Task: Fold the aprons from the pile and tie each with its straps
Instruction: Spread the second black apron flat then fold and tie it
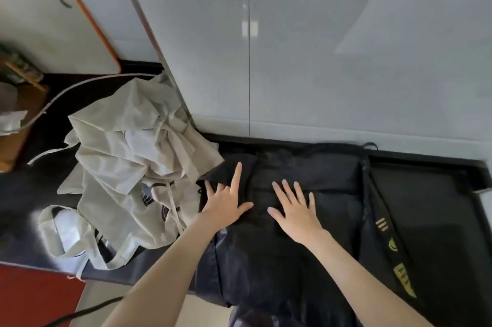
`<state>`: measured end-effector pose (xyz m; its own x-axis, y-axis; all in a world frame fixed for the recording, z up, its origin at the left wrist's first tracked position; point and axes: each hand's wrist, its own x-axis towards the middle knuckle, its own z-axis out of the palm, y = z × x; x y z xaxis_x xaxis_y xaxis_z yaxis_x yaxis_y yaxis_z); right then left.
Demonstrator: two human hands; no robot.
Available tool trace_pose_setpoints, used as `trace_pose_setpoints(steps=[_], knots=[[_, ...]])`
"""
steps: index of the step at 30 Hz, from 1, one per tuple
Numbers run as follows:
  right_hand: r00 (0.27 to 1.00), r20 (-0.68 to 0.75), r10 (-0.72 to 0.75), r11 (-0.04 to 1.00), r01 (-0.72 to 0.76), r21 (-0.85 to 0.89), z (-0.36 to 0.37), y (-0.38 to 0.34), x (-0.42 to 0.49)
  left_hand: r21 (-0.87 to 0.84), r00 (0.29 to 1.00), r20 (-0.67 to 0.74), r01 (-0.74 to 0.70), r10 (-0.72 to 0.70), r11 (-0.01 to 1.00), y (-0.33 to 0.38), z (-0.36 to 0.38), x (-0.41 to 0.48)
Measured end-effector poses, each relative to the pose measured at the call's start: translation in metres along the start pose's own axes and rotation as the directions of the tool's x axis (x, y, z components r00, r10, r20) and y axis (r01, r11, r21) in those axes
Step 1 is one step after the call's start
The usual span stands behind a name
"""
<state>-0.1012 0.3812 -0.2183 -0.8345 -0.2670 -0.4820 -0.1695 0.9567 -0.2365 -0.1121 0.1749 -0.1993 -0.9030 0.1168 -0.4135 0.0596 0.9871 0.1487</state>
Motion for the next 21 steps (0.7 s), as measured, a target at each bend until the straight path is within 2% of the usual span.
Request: trace_pose_setpoints(steps=[3,6,9,12,15,21], knots=[[0.997,0.025,0.079,0.995,-0.077,-0.066,0.016,0.011,0.004,-0.032,0.995,-0.011,-0.098,0.098,0.995,-0.007,0.003,-0.002],[0.992,0.059,0.112,0.993,-0.109,-0.047,0.012,0.014,0.007,-0.013,0.966,0.109,-0.234,0.234,0.972,-0.025,0.002,-0.012],[0.986,0.095,0.137,0.99,-0.131,-0.059,0.006,0.013,0.008,0.129,0.943,0.192,-0.299,0.272,0.945,-0.049,-0.002,-0.022],[0.983,0.117,0.142,0.988,-0.134,-0.075,0.002,0.004,0.006,0.26,0.959,0.191,-0.257,0.211,0.931,-0.077,-0.009,-0.038],[0.977,0.13,0.167,0.983,-0.154,-0.099,-0.002,0.001,0.008,0.322,0.965,0.2,-0.225,0.166,0.92,-0.088,-0.017,-0.047],[0.978,0.147,0.147,0.987,-0.135,-0.09,0.0,-0.016,0.007,0.186,0.979,0.15,-0.162,0.135,0.969,-0.108,-0.031,-0.065]])
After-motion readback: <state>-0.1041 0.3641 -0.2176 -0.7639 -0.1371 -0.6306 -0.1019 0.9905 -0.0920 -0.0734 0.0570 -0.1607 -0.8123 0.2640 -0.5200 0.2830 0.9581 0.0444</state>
